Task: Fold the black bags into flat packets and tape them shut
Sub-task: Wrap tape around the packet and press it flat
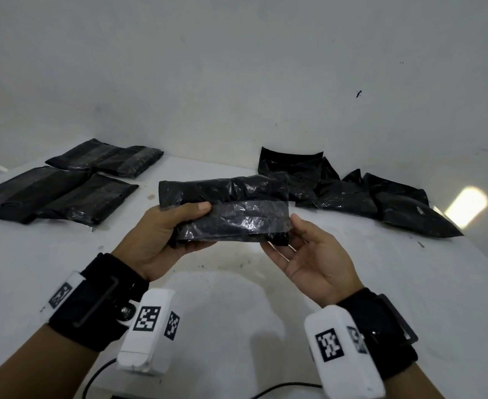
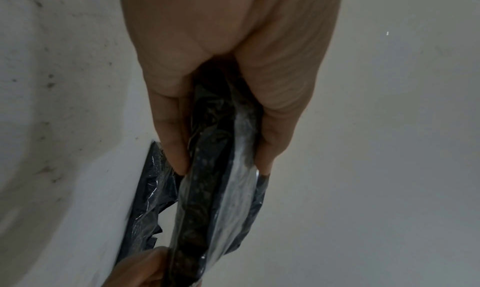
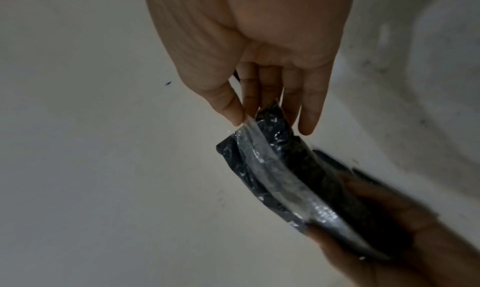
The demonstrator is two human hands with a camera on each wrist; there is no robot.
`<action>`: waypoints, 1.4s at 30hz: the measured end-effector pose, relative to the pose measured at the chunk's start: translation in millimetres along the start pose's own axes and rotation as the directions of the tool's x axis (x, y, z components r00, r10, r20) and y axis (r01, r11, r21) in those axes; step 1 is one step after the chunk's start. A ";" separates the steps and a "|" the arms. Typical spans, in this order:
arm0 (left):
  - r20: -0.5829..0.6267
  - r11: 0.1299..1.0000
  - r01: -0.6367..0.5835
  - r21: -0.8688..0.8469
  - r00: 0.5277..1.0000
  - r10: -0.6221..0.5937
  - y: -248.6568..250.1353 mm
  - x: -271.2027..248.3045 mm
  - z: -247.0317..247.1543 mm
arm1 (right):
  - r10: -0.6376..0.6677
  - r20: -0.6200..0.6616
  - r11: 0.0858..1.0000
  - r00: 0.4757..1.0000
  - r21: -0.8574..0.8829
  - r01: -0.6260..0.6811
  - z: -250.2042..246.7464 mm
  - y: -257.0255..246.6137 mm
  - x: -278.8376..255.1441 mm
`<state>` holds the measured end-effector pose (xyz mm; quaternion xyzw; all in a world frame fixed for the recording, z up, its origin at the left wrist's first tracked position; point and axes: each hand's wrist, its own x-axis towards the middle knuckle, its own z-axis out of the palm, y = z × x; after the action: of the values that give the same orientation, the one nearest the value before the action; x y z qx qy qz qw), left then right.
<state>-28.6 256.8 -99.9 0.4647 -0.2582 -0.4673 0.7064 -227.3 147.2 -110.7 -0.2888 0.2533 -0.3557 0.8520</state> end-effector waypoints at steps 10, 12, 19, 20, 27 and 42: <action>0.031 0.999 -0.033 0.021 0.999 0.032 -3.4 -0.2 -6.8 | 0.093 -0.105 0.993 0.990 -0.067 -0.100 2.8 -0.8 0.2; 0.019 0.998 -0.053 0.045 0.998 0.052 -2.9 0.0 -9.2 | 0.087 -0.100 0.988 0.991 -0.119 -0.098 2.1 -2.5 -0.4; 0.027 0.994 -0.073 0.082 0.997 0.071 -2.5 -0.2 -16.4 | 0.122 -0.140 0.974 0.983 -0.173 -0.145 5.2 -1.7 0.8; 0.033 0.993 -0.074 0.086 0.997 0.072 -2.7 -0.5 -17.0 | 0.144 -0.150 0.973 0.978 -0.160 -0.168 5.4 -0.4 1.8; 0.102 0.992 -0.077 0.095 0.992 0.067 -9.1 -5.6 -19.6 | 0.322 -0.154 0.945 0.934 -0.001 -0.326 9.8 7.3 0.2; 0.033 0.996 -0.073 0.051 0.997 0.071 -13.6 -0.4 -28.3 | -0.287 -0.059 0.845 0.956 -0.487 0.223 -0.5 16.5 -3.8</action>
<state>-11.8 267.1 -124.4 0.4661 -0.2980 -0.4418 0.7062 -222.4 159.5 -121.3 -0.4961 0.3465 -0.4108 0.6819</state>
